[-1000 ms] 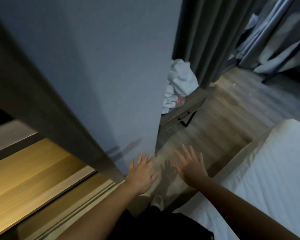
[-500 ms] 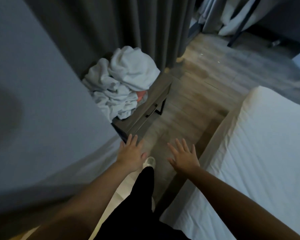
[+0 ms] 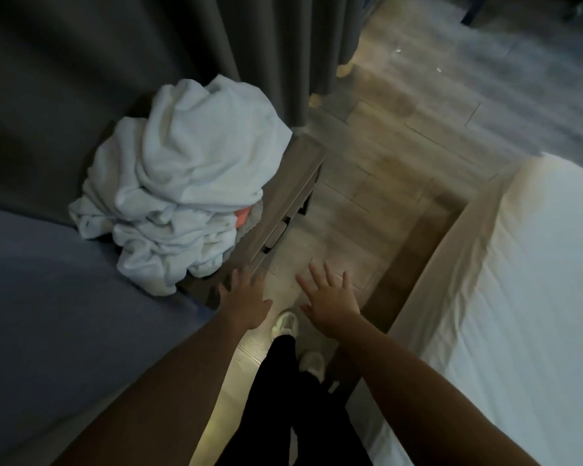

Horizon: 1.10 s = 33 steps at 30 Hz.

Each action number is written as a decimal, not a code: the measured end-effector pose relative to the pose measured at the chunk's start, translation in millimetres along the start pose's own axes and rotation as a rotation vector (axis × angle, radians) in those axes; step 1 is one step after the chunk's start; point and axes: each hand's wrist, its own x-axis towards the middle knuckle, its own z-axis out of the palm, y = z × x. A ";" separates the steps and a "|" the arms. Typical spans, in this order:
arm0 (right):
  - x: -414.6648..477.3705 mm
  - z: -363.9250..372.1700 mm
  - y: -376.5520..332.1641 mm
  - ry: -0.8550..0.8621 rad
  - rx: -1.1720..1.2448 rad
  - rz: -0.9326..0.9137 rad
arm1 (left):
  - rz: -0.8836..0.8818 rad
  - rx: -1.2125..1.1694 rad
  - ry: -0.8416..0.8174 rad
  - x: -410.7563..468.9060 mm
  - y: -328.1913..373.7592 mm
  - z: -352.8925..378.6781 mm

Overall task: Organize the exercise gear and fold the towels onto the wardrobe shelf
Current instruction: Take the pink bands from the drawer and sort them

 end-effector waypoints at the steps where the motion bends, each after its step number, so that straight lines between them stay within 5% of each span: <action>1: 13.1 2.7 1.6 -0.013 -0.006 -0.015 | -0.008 -0.005 0.033 10.5 -0.3 -2.3; 6: 83.7 25.0 17.6 -0.060 -0.091 -0.106 | -0.026 0.069 0.275 62.2 -14.7 1.4; 13: 166.9 44.7 23.6 -0.111 -0.146 -0.147 | -0.039 0.199 0.402 95.8 -35.3 32.3; 20: 204.4 44.9 14.4 -0.170 -0.140 -0.116 | 0.031 0.356 0.197 109.1 -51.1 9.4; 33: 210.1 38.0 16.4 -0.129 -0.160 -0.115 | 0.092 0.389 0.245 103.4 -60.0 6.9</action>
